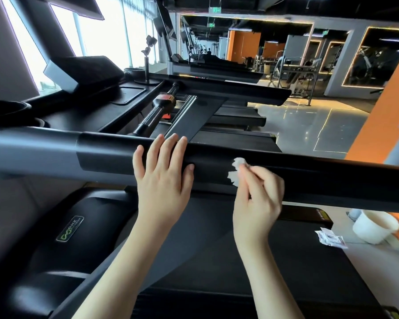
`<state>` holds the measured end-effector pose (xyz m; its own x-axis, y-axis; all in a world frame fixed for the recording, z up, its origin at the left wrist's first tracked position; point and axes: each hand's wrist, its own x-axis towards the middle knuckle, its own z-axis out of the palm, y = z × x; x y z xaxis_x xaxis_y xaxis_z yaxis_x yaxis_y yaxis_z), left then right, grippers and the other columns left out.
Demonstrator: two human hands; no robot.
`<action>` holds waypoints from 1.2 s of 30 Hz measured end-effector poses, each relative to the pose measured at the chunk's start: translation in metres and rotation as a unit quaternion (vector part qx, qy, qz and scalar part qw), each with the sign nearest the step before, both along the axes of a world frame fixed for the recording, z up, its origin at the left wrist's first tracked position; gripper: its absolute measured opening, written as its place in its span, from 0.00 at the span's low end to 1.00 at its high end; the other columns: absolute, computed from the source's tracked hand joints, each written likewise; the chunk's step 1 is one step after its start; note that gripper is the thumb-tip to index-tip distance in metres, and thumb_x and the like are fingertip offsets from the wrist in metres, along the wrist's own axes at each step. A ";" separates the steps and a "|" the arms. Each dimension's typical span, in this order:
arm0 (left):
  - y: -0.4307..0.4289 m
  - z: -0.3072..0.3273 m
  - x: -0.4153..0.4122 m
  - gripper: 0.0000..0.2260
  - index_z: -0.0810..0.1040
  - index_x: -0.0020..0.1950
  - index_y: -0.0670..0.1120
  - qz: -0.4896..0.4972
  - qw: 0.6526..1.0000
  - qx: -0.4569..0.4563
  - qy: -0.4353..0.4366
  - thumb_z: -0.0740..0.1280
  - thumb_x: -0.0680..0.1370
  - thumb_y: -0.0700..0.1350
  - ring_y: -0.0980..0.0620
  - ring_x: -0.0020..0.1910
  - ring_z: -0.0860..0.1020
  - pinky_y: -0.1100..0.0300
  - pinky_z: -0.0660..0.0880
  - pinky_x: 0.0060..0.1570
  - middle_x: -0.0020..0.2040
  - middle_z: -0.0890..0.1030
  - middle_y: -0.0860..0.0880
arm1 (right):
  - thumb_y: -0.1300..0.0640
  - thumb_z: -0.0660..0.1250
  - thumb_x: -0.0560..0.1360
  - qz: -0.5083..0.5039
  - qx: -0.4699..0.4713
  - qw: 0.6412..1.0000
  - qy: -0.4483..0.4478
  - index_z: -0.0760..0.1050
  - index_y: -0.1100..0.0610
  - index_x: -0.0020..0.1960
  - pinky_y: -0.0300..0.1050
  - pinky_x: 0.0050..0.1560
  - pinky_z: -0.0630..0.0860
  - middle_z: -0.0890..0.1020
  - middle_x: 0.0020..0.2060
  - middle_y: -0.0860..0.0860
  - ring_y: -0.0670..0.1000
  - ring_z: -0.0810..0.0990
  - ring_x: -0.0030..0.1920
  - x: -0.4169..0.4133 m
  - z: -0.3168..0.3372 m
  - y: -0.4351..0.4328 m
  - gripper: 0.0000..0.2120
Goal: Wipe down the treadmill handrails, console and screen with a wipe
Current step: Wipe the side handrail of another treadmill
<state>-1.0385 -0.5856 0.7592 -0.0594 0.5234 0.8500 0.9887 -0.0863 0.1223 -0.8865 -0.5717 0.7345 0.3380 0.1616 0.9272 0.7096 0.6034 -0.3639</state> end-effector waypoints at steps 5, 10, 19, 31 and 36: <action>0.000 -0.001 0.000 0.21 0.72 0.70 0.43 0.000 1.000 0.007 0.003 0.57 0.79 0.49 0.44 0.70 0.66 0.43 0.54 0.70 0.67 0.74 0.45 | 0.63 0.66 0.79 0.024 -0.014 0.998 -0.056 0.84 0.62 0.48 0.30 0.54 0.66 0.81 0.42 0.51 0.52 0.74 0.43 -0.005 0.006 -0.005 0.08; 0.001 -0.001 0.000 0.21 0.72 0.69 0.43 0.002 1.000 0.010 0.003 0.57 0.79 0.49 0.43 0.70 0.67 0.43 0.54 0.70 0.67 0.75 0.45 | 0.63 0.63 0.76 0.031 -0.091 0.991 -0.091 0.83 0.61 0.43 0.45 0.42 0.72 0.80 0.37 0.54 0.59 0.75 0.40 -0.003 0.058 0.020 0.11; 0.001 0.000 0.001 0.21 0.73 0.69 0.43 0.003 1.000 0.011 0.006 0.58 0.78 0.49 0.43 0.69 0.67 0.43 0.54 0.69 0.67 0.75 0.45 | 0.50 0.49 0.70 0.022 -0.275 0.939 -0.206 0.82 0.56 0.39 0.47 0.44 0.62 0.82 0.39 0.51 0.59 0.76 0.46 0.002 0.088 0.032 0.23; 0.001 0.000 0.001 0.21 0.72 0.69 0.44 0.004 1.000 0.005 0.003 0.58 0.79 0.50 0.43 0.70 0.67 0.44 0.54 0.70 0.67 0.74 0.45 | 0.61 0.56 0.71 0.015 -0.144 0.985 -0.095 0.82 0.58 0.38 0.52 0.40 0.76 0.82 0.35 0.53 0.62 0.78 0.38 0.007 0.065 0.029 0.15; 0.001 0.001 0.001 0.21 0.73 0.69 0.43 0.003 1.000 0.006 0.005 0.58 0.78 0.50 0.43 0.69 0.68 0.44 0.55 0.69 0.66 0.75 0.45 | 0.65 0.63 0.74 0.046 -0.061 0.983 -0.167 0.84 0.57 0.47 0.50 0.49 0.75 0.84 0.45 0.49 0.54 0.80 0.47 -0.005 0.037 0.000 0.11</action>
